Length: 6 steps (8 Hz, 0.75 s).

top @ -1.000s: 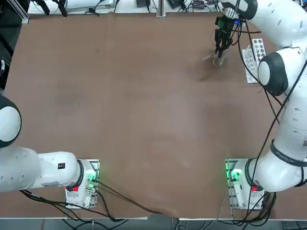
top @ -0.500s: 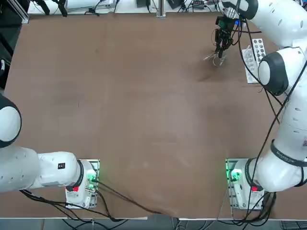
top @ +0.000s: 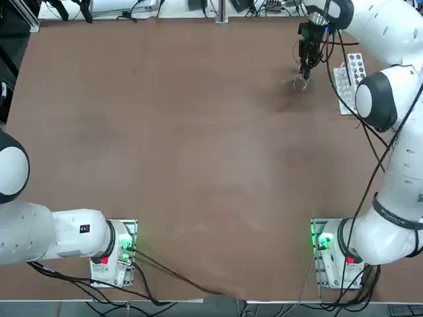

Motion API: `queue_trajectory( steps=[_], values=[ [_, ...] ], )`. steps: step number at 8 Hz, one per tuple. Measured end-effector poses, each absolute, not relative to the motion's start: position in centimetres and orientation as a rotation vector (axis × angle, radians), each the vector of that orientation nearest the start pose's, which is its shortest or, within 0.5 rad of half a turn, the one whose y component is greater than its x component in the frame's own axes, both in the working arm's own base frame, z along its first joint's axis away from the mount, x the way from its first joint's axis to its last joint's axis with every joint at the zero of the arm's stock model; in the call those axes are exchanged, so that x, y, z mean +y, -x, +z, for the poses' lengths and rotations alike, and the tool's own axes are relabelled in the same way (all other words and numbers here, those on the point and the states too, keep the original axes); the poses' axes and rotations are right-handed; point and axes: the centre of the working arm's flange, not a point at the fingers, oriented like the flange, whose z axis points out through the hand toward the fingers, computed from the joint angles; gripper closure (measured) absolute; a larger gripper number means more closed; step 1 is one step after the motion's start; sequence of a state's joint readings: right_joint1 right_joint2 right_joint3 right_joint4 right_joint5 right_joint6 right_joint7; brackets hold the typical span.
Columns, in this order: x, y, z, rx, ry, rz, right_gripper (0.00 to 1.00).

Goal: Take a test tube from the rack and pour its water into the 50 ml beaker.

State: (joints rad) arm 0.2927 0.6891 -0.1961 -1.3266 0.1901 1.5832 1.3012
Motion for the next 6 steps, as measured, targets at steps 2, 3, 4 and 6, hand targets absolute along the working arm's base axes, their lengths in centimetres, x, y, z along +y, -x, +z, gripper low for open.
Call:
queue_trajectory(
  steps=[2, 3, 4, 6],
  values=[
    [12.6, -67.9, 32.3, 2.042, 2.749, 0.397, 0.81],
    [13.6, -68.1, 33.5, 2.094, 2.778, 0.262, 0.81],
    [14.5, -68.1, 34.4, 2.151, 2.809, 0.137, 0.81],
    [14.8, -67.6, 36.0, 2.315, 2.861, -0.134, 0.81]
  ],
)
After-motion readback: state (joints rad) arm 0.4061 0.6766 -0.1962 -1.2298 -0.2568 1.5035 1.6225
